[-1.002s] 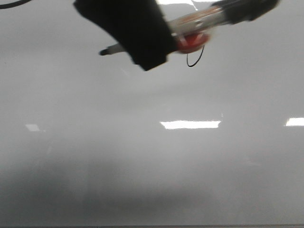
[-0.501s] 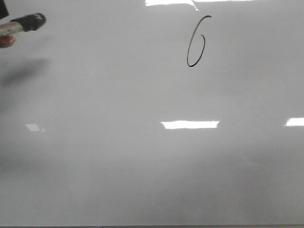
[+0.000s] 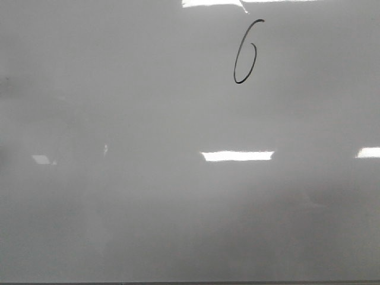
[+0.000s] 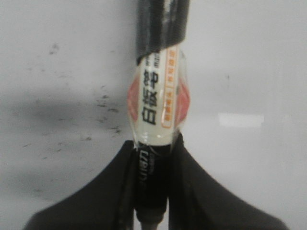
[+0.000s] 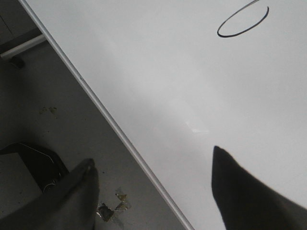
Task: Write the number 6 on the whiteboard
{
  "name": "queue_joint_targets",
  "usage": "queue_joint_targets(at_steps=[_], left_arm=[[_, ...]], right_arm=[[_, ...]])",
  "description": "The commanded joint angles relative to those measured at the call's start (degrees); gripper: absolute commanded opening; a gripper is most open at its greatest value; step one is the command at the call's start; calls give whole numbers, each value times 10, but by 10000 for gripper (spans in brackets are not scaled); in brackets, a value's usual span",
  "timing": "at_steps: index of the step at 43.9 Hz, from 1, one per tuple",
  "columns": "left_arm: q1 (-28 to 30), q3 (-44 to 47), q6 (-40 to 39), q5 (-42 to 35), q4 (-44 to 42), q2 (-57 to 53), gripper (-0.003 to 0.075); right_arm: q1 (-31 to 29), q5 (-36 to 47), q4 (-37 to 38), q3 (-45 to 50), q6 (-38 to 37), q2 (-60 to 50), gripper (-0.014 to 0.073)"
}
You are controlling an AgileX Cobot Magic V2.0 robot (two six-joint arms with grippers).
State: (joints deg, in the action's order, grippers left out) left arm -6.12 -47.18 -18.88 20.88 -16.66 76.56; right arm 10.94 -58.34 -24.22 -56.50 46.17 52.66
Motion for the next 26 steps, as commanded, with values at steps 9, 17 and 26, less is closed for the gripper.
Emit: queue_joint_targets(at_steps=[9, 17, 26], left_arm=[[2, -13, -11, -173, 7, 58, 43], [2, -13, -11, -183, 10, 74, 196], [2, -18, -11, -142, 10, 61, 436]], right_arm=[[-3, 30, -14, -16, 0, -2, 521], [-3, 30, -14, -16, 0, -2, 521], [-3, 31, -14, -16, -3, -2, 521]])
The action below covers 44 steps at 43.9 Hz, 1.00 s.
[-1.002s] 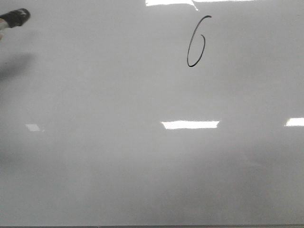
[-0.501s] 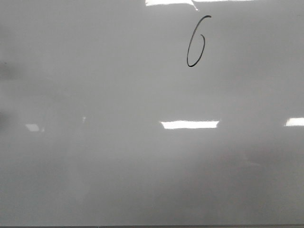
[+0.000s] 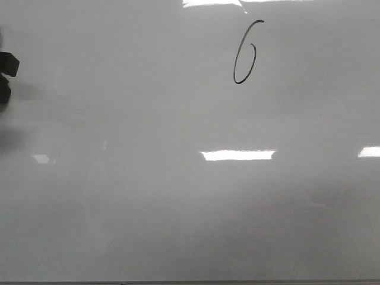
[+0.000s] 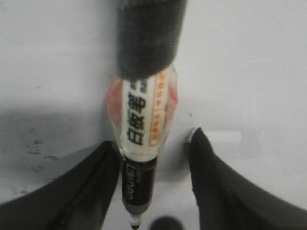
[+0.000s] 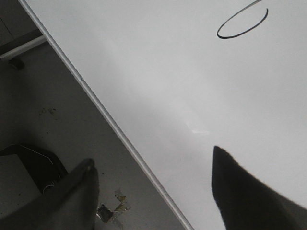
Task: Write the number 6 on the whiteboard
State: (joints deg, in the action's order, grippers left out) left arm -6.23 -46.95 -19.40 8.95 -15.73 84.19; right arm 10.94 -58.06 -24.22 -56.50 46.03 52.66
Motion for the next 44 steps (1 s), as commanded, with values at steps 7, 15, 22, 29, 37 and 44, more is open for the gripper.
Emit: queue_joint_targets(at_steps=[7, 15, 22, 29, 37, 44], left_arm=[[3, -32, -3, 62, -12, -66, 419], [3, -55, 6, 179, -20, -154, 419], [-16, -76, 46, 268, -10, -232, 419], [-66, -86, 72, 351, 16, -316, 419], [-119, -86, 73, 408, 54, -407, 419], [-163, -86, 73, 447, 64, -470, 419]], right_arm=[[-3, 29, -12, -17, -54, -20, 519], [-3, 12, 38, -36, -216, -50, 519], [-3, -22, 129, -68, -357, -72, 519], [-3, -41, 162, -72, -414, -106, 519], [-3, -67, 164, -70, -414, -138, 519], [-3, -86, 175, -63, -435, -153, 519]])
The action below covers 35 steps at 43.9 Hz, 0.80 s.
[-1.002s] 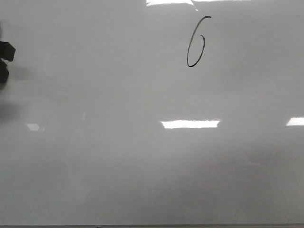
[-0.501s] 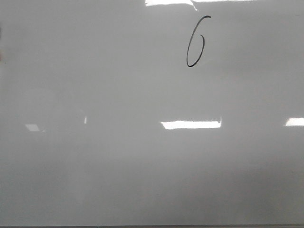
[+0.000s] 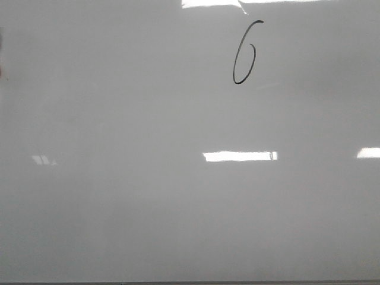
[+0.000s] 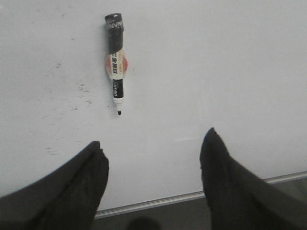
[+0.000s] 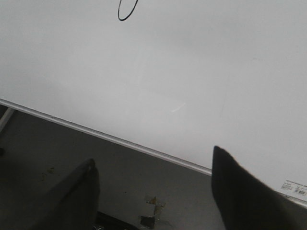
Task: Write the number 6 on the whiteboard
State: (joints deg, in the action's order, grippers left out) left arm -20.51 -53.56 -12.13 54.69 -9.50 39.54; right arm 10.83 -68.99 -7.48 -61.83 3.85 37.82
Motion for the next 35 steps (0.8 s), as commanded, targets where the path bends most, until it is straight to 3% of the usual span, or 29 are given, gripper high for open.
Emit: queue_joint_targets(at_steps=[1, 15, 20, 27, 35], left_arm=[[-25, -20, 1, -5, 3, -29, 419], [-48, -20, 1, -3, 9, -48, 419], [-48, -20, 1, -3, 9, -48, 390], [-48, -20, 1, -4, 9, -48, 227], [-48, -20, 1, -4, 9, -48, 59]], right_arm=[[-2, 23, 9, -8, -17, -6, 519], [-2, 54, 11, 23, -19, -8, 507], [-2, 57, 11, 23, -19, -8, 391], [-2, 57, 11, 23, -17, -8, 162], [-2, 56, 11, 23, -17, -8, -11]])
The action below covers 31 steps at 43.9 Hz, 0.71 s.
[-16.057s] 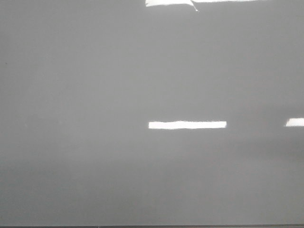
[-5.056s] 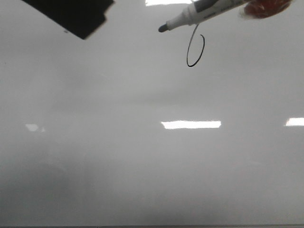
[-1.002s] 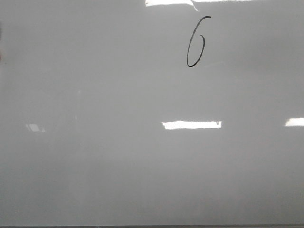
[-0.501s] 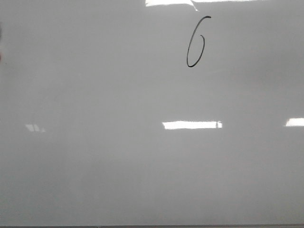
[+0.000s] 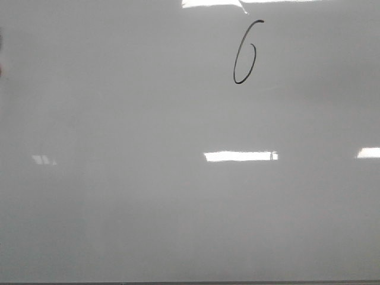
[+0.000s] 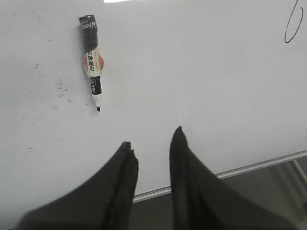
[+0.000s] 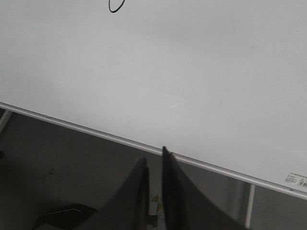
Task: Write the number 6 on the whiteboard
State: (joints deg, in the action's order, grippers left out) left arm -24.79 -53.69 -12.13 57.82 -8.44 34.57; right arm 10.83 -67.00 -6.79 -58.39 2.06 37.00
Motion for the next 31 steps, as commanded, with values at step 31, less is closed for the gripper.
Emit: queue_joint_targets(at_steps=[31], left_arm=[[-5, -18, 1, -36, -2, 2, -20]], right_arm=[[-2, 42, 4, -11, 0, 1, -67]])
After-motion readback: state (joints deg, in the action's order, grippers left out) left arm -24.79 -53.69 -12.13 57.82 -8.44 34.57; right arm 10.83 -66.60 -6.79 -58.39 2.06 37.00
